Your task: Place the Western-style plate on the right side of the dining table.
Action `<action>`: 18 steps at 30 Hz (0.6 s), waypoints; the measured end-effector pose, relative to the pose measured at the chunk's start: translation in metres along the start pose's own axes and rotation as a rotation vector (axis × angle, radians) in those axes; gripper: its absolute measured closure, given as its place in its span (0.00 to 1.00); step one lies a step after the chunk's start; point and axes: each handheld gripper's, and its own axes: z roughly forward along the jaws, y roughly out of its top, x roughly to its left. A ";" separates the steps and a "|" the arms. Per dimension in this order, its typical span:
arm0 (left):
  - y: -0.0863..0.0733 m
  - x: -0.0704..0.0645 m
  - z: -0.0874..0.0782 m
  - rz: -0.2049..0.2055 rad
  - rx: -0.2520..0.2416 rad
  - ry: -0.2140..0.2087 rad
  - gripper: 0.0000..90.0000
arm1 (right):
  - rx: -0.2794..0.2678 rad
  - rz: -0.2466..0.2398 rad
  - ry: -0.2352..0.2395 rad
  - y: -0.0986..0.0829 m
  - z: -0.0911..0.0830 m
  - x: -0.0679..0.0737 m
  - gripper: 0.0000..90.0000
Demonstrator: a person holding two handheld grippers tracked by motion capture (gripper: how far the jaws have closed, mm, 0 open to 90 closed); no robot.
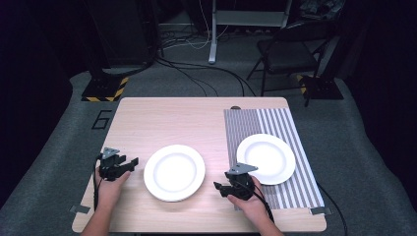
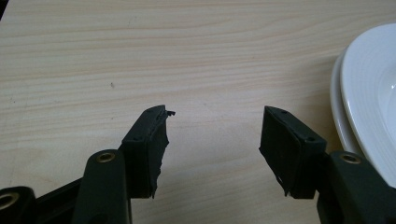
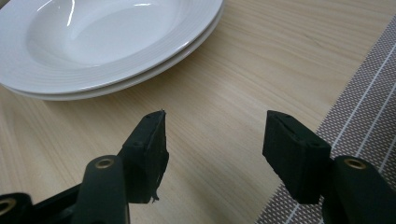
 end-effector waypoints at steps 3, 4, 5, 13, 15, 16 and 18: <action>0.001 -0.001 0.001 0.009 -0.002 0.000 0.44 | -0.001 0.004 -0.004 -0.001 -0.001 0.000 0.43; 0.001 0.000 0.002 0.006 -0.005 0.001 0.44 | -0.001 0.008 -0.003 -0.001 -0.001 -0.001 0.43; 0.001 0.000 0.002 -0.002 0.000 0.001 0.44 | 0.000 0.009 -0.005 -0.002 -0.001 -0.002 0.43; 0.001 0.004 0.004 -0.029 0.001 0.004 0.44 | 0.010 0.021 -0.002 -0.005 -0.002 -0.002 0.42; 0.001 0.004 0.004 -0.031 0.001 0.005 0.44 | 0.014 0.006 -0.006 -0.005 -0.001 -0.002 0.42; 0.001 0.004 0.004 -0.031 0.000 0.007 0.44 | 0.016 0.008 -0.005 -0.006 -0.001 -0.002 0.42; 0.001 0.004 0.006 -0.022 0.001 0.021 0.44 | 0.013 0.009 -0.008 -0.006 -0.001 -0.003 0.42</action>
